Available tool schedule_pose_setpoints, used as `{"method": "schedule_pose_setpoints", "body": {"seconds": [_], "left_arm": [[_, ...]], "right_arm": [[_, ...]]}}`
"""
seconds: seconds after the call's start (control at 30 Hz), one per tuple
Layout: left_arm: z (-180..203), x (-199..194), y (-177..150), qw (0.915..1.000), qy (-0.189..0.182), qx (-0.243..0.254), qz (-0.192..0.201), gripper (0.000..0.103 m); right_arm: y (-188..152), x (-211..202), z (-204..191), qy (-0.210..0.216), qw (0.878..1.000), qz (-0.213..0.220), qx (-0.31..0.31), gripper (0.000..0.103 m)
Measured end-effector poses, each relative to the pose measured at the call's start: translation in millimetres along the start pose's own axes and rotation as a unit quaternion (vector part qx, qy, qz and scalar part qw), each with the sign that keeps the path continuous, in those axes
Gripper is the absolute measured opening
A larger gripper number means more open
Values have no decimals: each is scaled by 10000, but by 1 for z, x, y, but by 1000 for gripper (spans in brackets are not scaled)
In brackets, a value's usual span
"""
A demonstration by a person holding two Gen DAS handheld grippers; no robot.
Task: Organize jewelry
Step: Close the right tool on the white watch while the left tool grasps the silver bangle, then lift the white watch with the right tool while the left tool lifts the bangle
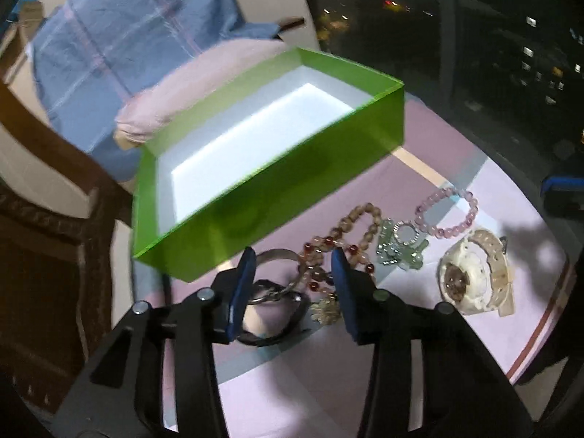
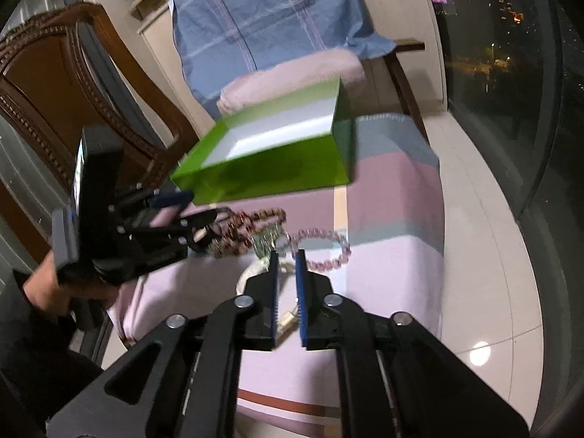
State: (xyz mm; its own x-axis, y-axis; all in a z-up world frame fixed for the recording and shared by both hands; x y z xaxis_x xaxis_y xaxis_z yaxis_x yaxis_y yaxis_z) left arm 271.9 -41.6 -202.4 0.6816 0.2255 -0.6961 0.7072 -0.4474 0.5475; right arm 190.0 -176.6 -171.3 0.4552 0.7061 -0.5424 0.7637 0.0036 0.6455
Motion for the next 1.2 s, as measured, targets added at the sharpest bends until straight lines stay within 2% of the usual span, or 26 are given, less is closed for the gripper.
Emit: {"method": "schedule_pose_setpoints", "body": {"seconds": [0.1,0.17,0.27,0.3,0.47,0.6,0.67,0.73,0.83,0.87,0.97,1.03,1.07,1.1,1.13,1.2], "left_arm": [[8,18,0,9992,-50,319,-241,36],[14,25,-2,9981,-108,498,-357,23],[19,34,-4,9964,-110,680,-492,10],[19,35,-4,9965,-129,648,-502,9],[5,30,-2,9985,-378,184,-351,5],[-22,5,1,9962,-587,-642,-53,5],[-38,-25,-2,9900,-737,-1167,280,5],[-51,-56,-10,9802,-818,-1707,586,5],[-64,-98,-30,9623,-884,-2401,927,5],[-66,-111,-40,9549,-910,-2638,1010,5],[-69,-130,-62,9423,-1010,-3006,1071,5],[-70,-138,-73,9385,-1036,-3114,1077,5],[-69,-140,-75,9385,-1005,-3115,1101,5],[-70,-143,-78,9381,-960,-3128,1133,5],[-72,-147,-80,9366,-937,-3166,1176,5],[-73,-153,-81,9352,-900,-3190,1247,5]], "right_arm": [[-2,5,2,69,9999,-93,87,22],[-2,5,2,118,9998,-83,152,22],[-2,6,2,130,9998,-80,154,22],[-2,6,2,144,9997,-98,161,22],[-3,13,-4,214,9994,-235,94,22],[-6,20,-6,294,9989,-332,128,23],[-8,24,-8,291,9988,-377,137,23],[-10,30,-11,277,9985,-448,130,24],[-13,42,-16,106,9985,-530,124,50],[-13,47,-18,9,9985,-530,131,51],[-13,65,-22,-219,9978,-626,80,51],[-14,79,-24,-384,9965,-738,46,51],[-15,86,-24,-447,9959,-784,30,50],[-16,94,-23,-479,9952,-851,33,42],[-17,99,-22,-537,9946,-893,34,22],[-19,102,-22,-656,9939,-882,-19,19]]}}
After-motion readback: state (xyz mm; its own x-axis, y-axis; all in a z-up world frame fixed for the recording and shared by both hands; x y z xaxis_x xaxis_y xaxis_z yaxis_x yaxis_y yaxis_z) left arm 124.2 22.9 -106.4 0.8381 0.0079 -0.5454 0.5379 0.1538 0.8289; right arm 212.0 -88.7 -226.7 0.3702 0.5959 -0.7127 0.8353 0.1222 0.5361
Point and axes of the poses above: each gripper's, at about its wrist camera, not at the fingertips, and x roughly the way its jaws point, z to its right, y to its top, the point moved 2 cm from there along x, roughly the way its jaws point, and after that the axes turned 15 degrees about y, right-handed, at the moved point
